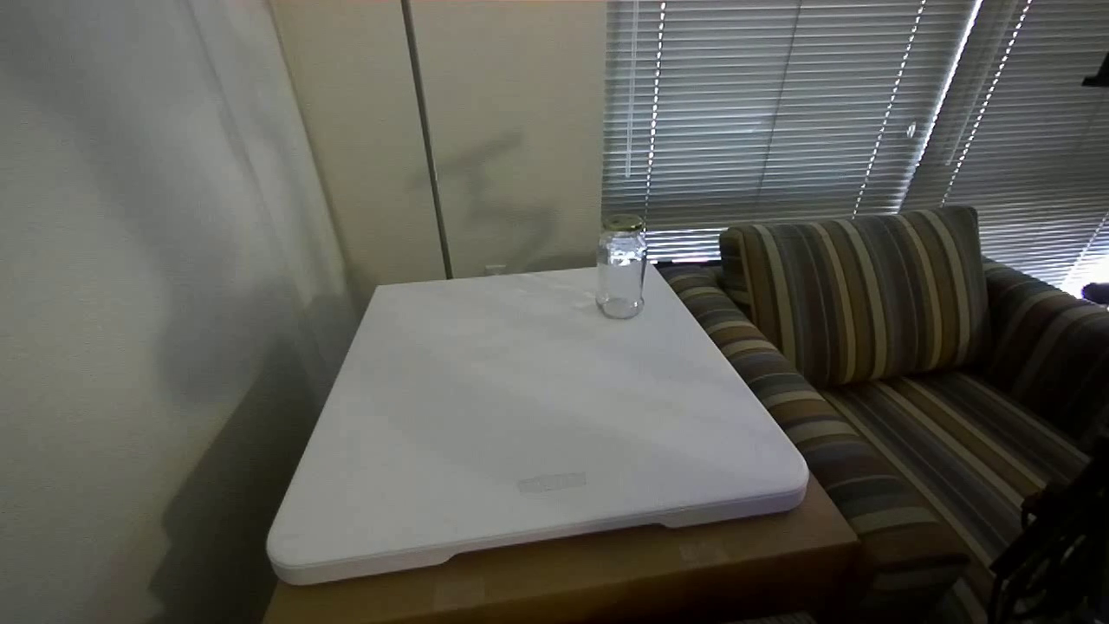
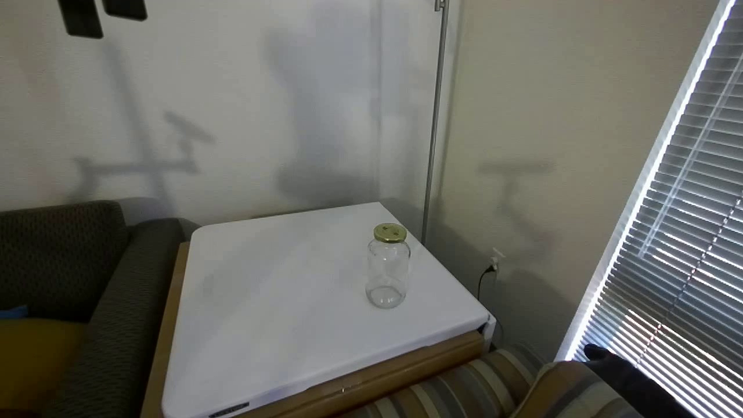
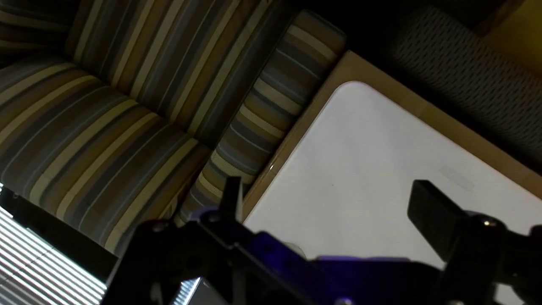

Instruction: Uncover the container

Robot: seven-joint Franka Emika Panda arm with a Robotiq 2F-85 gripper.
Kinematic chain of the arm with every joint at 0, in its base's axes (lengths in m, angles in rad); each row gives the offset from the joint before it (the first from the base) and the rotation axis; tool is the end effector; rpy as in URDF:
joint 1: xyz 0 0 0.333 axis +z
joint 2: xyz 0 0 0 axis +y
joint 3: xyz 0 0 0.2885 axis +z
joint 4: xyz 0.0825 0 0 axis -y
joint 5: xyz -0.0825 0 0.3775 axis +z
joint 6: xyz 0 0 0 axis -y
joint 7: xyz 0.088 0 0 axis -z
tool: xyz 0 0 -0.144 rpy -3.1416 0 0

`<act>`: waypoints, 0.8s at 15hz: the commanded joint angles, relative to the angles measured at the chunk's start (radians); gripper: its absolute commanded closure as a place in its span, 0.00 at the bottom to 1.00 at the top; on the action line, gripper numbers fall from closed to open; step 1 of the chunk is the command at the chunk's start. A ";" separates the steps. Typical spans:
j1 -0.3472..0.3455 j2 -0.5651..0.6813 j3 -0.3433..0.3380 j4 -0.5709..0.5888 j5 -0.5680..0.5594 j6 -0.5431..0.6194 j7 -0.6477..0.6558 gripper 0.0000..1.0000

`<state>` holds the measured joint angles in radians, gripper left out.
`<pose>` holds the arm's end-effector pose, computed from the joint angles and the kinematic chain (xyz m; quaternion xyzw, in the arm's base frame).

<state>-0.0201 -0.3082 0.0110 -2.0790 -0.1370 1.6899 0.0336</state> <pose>0.4536 -0.0219 0.4894 0.9967 -0.0107 -0.0395 0.0697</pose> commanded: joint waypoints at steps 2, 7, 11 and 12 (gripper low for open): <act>0.001 0.089 -0.013 0.074 0.012 0.016 -0.019 0.00; 0.000 0.256 -0.021 0.205 0.025 0.048 -0.035 0.00; -0.004 0.412 -0.025 0.351 0.069 0.079 -0.071 0.00; -0.006 0.450 -0.026 0.388 0.088 0.090 -0.082 0.00</act>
<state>-0.0202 0.0196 -0.0041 -1.8236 -0.1024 1.7727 0.0034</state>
